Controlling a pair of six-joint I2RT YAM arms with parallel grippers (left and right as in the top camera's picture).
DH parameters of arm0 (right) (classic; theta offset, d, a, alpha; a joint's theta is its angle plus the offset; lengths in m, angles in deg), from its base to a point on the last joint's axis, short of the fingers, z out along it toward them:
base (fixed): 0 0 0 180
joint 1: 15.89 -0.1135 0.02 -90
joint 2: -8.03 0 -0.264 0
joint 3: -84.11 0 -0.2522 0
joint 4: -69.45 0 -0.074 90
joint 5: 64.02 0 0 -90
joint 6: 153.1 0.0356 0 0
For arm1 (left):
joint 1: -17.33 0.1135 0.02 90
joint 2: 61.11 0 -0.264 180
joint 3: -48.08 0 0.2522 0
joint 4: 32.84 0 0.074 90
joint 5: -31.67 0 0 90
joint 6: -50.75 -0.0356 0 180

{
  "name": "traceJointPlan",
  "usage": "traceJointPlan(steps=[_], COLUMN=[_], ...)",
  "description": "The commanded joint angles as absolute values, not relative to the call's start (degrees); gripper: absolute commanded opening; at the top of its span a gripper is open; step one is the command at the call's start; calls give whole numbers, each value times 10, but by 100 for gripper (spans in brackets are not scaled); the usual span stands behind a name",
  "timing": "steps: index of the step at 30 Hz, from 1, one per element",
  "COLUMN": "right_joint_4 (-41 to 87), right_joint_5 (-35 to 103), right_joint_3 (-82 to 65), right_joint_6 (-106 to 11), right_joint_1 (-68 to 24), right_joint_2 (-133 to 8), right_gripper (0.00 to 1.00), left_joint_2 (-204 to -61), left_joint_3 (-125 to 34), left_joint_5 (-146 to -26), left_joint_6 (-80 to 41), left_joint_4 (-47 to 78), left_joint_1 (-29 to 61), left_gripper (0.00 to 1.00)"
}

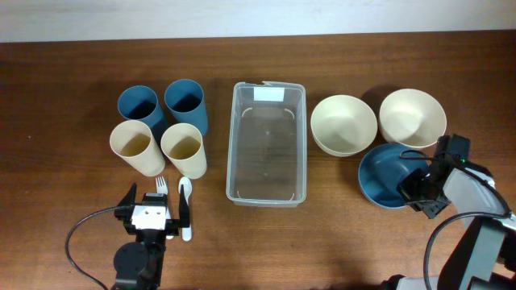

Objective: Pack container
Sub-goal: 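Close the right gripper on the blue bowl's rim, then lift the blue bowl with the right gripper over the container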

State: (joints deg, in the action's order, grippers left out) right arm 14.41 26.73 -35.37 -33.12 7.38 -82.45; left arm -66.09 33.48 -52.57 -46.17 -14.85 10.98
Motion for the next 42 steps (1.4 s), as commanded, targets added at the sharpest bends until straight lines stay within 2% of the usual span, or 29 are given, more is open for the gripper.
traceJointPlan(steps=[1,19,29,37,42], right_joint_4=[129,37,24,-87,-129], right_joint_5=[219,230,388,421,420], right_joint_3=[-372,-372,-362,-211,-59], right_joint_6=[-342,-355,-408,-445,-442], right_joint_1=[74,74,74,36,-64], right_joint_2=[-837,-644,-570,-536,-574], right_gripper=[4,4,4,4,4], left_joint_2=[-655,-655,-655,-655,-655], left_joint_3=[338,338,338,338,338], left_joint_5=[-530,-530,-530,-530,-530], left_joint_6=[-471,-471,-471,-471,-471], left_joint_4=[-149,-149,-149,-149,-149], left_joint_1=[111,111,111,111,111], left_gripper=[100,100,100,100,100])
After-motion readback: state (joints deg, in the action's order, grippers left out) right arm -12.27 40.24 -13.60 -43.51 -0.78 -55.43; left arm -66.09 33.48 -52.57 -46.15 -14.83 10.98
